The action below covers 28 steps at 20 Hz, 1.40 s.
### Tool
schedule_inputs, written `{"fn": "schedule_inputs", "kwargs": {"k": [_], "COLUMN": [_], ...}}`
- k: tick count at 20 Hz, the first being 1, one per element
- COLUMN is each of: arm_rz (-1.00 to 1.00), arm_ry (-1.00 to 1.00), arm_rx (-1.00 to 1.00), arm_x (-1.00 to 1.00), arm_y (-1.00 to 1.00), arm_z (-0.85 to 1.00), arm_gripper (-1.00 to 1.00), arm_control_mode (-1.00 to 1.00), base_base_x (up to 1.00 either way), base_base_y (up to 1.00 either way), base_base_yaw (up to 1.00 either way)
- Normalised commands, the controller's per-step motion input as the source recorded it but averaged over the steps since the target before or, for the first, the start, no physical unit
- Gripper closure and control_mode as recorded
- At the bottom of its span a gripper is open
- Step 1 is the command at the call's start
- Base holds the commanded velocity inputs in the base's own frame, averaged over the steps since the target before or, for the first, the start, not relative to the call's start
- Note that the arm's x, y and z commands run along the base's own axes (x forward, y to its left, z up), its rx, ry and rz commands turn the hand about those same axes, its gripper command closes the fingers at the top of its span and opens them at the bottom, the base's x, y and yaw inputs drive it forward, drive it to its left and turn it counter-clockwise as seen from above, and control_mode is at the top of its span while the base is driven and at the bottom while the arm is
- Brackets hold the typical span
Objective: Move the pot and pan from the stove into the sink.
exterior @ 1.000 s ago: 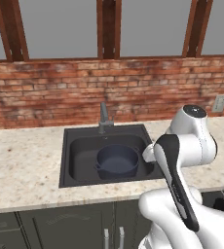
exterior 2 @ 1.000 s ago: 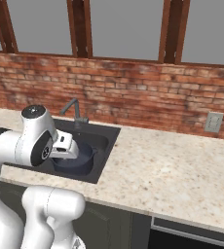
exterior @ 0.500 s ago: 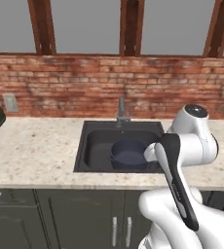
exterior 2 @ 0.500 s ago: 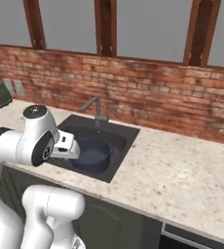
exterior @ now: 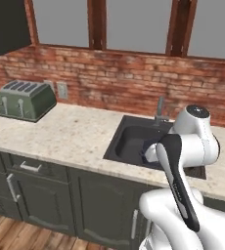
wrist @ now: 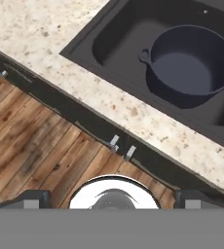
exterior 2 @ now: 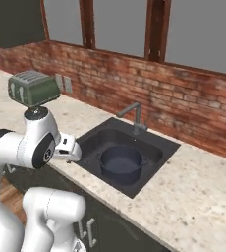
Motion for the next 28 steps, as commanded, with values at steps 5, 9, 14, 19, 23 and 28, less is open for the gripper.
{"fn": "schedule_inputs", "kwargs": {"k": [5,9,14,19,23,28], "arm_rz": [0.0,0.0,0.0,0.0,0.0,0.0], "arm_ry": [0.0,0.0,0.0,0.0,0.0,0.0], "arm_rx": [0.0,0.0,0.0,0.0,0.0,0.0], "arm_x": [0.0,0.0,0.0,0.0,0.0,0.0], "arm_y": [0.0,0.0,0.0,0.0,0.0,0.0], "arm_z": [0.0,0.0,0.0,0.0,0.0,0.0], "arm_gripper": [-1.0,-1.0,-1.0,-1.0,-1.0,-1.0], "arm_control_mode": [1.0,1.0,1.0,1.0,1.0,1.0], "base_base_x": [-0.04,-0.05,-0.07,-0.09,-0.12,-0.18], "base_base_y": [0.0,0.0,0.0,0.0,0.03,0.13], "base_base_yaw": [0.5,0.5,0.5,0.49,0.47,0.44]}}
